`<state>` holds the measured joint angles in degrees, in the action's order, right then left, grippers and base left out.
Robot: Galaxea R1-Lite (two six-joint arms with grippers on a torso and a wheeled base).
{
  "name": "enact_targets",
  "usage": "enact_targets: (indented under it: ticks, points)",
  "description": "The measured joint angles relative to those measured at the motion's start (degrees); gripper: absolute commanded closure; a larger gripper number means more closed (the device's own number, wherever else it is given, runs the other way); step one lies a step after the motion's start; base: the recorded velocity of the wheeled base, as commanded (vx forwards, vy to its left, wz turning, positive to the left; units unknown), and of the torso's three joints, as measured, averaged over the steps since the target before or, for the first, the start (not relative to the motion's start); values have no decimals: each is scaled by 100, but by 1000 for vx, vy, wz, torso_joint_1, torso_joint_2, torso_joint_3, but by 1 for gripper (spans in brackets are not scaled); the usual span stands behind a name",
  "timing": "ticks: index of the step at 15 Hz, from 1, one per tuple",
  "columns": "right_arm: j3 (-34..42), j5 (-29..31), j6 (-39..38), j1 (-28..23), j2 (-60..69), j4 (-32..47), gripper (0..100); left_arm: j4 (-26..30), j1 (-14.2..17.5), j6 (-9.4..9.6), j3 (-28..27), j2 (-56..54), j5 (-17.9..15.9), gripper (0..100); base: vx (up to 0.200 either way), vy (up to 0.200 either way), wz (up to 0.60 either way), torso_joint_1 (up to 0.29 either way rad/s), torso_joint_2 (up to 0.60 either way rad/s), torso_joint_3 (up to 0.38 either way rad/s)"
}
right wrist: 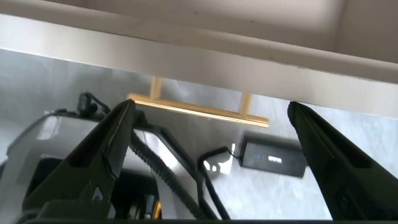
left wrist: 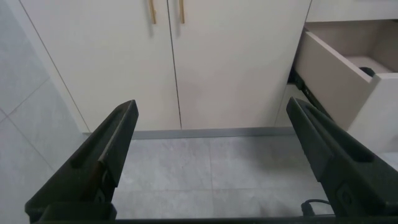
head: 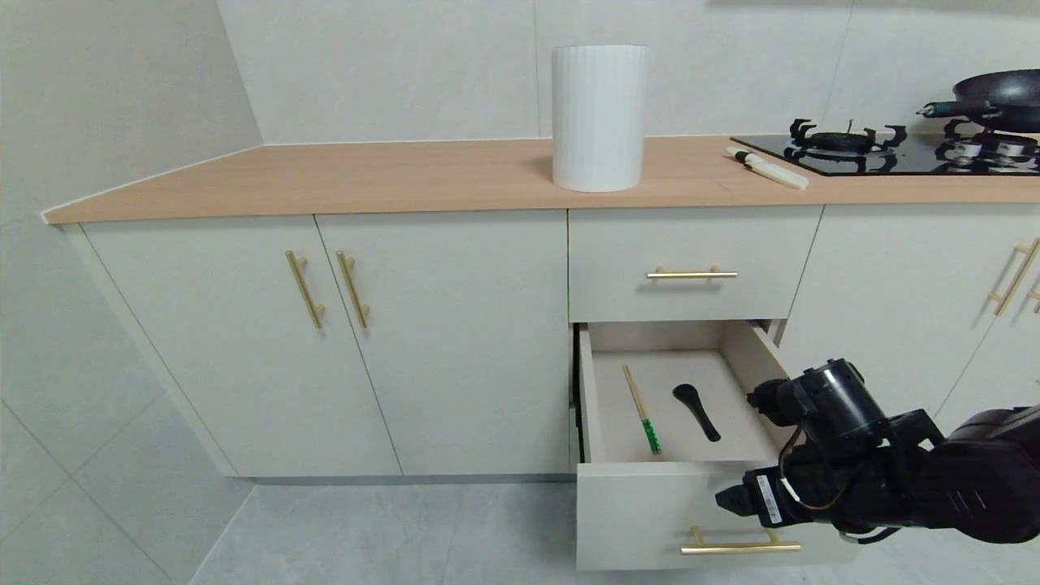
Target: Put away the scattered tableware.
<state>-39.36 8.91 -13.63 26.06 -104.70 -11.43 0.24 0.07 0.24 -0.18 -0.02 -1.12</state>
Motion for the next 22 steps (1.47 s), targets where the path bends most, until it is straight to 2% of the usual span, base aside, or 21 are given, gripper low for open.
enact_targets:
  ticks: [10,18,22]
  points:
    - [-1488,110,-5,-162,-1097,-104,0,0,0,2,0,0,0,0,0,0,0,0,0,0]
    - [-2217,299,-18,-402,-1930,-1090,0,0,-2,2,0,0,-2,0,0,0,0,0,0,0]
    - [-2389,532,-11,-488,-2417,-1905,0,0,0,0,0,0,0,0,0,0,0,0,0,0]
